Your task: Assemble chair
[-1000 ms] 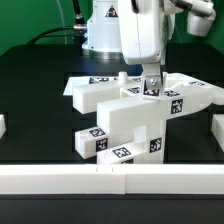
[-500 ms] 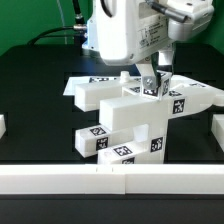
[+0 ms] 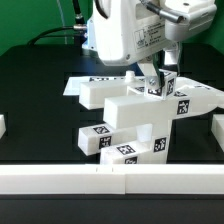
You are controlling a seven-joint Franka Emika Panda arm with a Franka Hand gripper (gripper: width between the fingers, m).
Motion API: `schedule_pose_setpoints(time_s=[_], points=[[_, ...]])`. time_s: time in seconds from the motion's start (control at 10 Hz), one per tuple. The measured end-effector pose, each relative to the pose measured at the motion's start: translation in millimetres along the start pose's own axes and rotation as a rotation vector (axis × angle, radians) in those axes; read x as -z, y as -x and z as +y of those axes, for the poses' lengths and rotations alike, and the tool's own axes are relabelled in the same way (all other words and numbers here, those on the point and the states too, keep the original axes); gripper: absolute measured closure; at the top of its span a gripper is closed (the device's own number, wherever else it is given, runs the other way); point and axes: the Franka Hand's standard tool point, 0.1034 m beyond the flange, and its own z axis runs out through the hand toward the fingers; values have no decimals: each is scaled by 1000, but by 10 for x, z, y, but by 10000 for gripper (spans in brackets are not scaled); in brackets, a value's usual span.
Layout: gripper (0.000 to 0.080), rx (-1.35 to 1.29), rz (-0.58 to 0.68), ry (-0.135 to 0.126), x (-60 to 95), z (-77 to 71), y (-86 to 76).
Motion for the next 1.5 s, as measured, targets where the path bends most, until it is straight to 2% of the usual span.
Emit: schedule_pose_setpoints(time_s=[0.2, 0.6, 0.7, 0.8, 0.9, 1.0, 1.1, 1.5], points=[[512, -25, -16, -8, -6, -2, 26], [511, -12, -32, -8, -10, 5, 48], [435, 9, -31, -8, -15, 6, 45], [435, 43, -30, -7, -15, 1, 33], [254, 71, -29, -2, -11, -18, 3], [168, 95, -29, 7, -5, -24, -13], [155, 186, -29, -1, -3, -26, 4], [151, 507, -28, -5, -5, -24, 3]])
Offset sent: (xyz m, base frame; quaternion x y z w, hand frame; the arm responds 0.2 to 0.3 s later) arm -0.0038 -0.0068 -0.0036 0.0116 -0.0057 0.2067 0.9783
